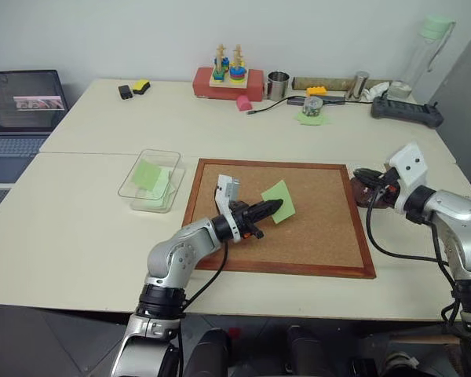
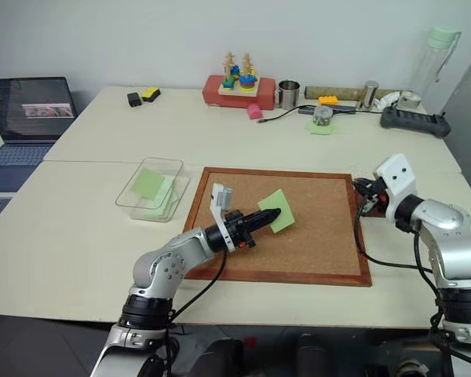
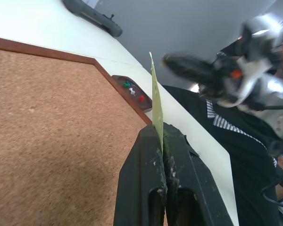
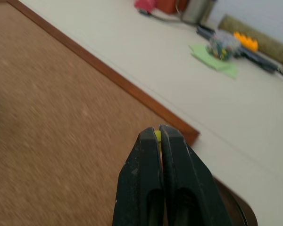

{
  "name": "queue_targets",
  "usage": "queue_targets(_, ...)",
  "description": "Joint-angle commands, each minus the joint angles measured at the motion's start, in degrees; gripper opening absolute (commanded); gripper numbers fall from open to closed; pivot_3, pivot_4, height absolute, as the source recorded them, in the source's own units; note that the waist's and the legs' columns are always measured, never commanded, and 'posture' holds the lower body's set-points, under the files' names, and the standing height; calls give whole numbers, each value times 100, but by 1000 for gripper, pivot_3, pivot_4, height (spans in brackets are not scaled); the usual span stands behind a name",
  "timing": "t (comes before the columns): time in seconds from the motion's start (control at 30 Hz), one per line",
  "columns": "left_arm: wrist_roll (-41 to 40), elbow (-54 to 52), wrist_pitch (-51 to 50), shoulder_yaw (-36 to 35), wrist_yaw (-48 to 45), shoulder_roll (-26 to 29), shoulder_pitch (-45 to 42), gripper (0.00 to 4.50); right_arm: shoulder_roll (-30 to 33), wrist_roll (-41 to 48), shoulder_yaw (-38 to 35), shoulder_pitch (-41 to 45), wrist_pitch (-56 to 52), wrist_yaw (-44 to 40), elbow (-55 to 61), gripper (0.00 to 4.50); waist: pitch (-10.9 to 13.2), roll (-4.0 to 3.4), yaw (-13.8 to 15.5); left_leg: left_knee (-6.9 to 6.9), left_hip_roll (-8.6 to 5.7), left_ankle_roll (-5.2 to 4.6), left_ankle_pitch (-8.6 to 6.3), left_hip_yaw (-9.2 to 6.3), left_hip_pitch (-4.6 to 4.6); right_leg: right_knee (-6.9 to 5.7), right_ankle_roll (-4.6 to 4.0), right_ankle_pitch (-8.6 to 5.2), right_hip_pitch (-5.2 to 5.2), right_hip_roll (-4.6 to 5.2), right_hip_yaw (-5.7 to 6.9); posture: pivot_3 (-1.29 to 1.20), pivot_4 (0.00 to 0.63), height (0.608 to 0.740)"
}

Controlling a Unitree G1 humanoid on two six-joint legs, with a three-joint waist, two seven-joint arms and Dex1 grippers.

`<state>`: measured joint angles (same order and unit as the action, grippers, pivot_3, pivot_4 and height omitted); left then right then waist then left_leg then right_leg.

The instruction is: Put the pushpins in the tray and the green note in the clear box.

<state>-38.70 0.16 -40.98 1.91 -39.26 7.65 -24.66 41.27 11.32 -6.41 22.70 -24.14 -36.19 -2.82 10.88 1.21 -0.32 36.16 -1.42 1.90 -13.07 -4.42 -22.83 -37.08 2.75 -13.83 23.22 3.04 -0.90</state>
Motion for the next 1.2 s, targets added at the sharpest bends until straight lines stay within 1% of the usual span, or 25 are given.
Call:
queue_targets(0.03,-8,-295,14,7,14,30,31,39,-78,-214,-106,153,-8,357,-464,0,-1,-2,-1,0,-1,0,0,0,0,-1,0,0,0,0,0,0,150,740)
queue_targets(0.2,32,-360,28,50,40,30,81,39,-271,-300,-43,409,14,482,-1138,0,-2,-4,-11,2,-1,0,0,3,1,-2,-2,1,-1,-2,-2,0,150,740)
queue_targets(0.27,50,-385,35,64,43,39,104,0,-326,-322,-66,491,73,486,-1331,434,-2,-4,-11,3,-1,0,1,3,1,-2,-1,2,-1,-2,-3,0,150,740)
queue_targets(0.33,62,-406,38,67,43,48,122,0,-359,-318,-93,541,77,471,-1412,737,-3,-5,-8,3,-1,0,1,3,1,-2,-1,2,-1,-3,-2,0,150,740)
queue_targets(0.37,67,-416,39,65,45,52,130,0,-365,-317,-96,555,77,461,-1430,982,-3,-5,-7,3,-1,0,1,2,1,-2,-1,2,-1,-2,-2,0,150,740)
queue_targets(0.43,75,-432,43,60,50,57,140,0,-370,-318,-104,569,83,457,-1436,1261,-3,-5,-7,3,-1,0,0,3,0,-2,-1,2,-1,-2,-3,0,150,740)
queue_targets(0.47,77,-437,43,56,53,60,142,0,-377,-308,-119,574,85,461,-1422,1526,-3,-5,-7,3,-1,0,1,3,0,-2,-1,2,-1,-2,-3,0,150,740)
queue_targets(0.53,80,-450,44,49,57,73,144,0,-376,-275,-152,575,66,458,-1331,2012,-3,-5,-8,3,-1,0,0,3,1,-3,-1,2,-1,-2,-2,0,150,740)
queue_targets(0.57,86,-463,47,45,60,88,142,0,-368,-254,-172,573,60,449,-1260,2169,-3,-5,-8,3,-1,0,1,3,1,-4,-1,2,-1,-2,-2,0,150,740)
queue_targets(0.63,91,-503,62,16,78,123,143,0,-334,-217,-199,555,42,409,-1112,2620,-3,-5,-10,3,-1,0,1,3,1,-4,-1,2,-1,-3,-2,0,150,740)
queue_targets(0.73,99,-820,123,-169,237,267,148,0,-114,-102,-203,477,105,25,-571,3245,-3,-5,-15,3,0,0,0,3,1,-4,-1,2,-1,-2,-3,0,150,740)
queue_targets(0.87,137,-1460,237,-700,784,561,177,0,199,439,-113,381,199,-1025,519,3245,-3,-5,-19,2,4,0,0,-1,1,-3,-1,2,0,-3,0,0,150,740)
queue_targets(0.97,378,-1707,390,-1050,1221,800,208,0,309,986,32,422,51,-1695,1262,3245,-3,-5,-26,2,5,0,0,-2,1,-3,0,1,-1,-5,1,0,150,740)
queue_targets(1.07,868,-1776,720,-1483,1785,1120,204,0,211,1519,226,792,-473,-1963,1787,3245,-3,-5,-54,4,7,0,0,-4,4,-3,1,1,-4,-7,1,0,150,740)
queue_targets(1.2,1287,-1713,905,-1828,2225,1505,173,0,4,1787,490,1301,-758,-2028,1933,3245,-3,-4,-59,10,9,0,0,-12,3,-4,-4,6,-5,-7,8,0,150,740)
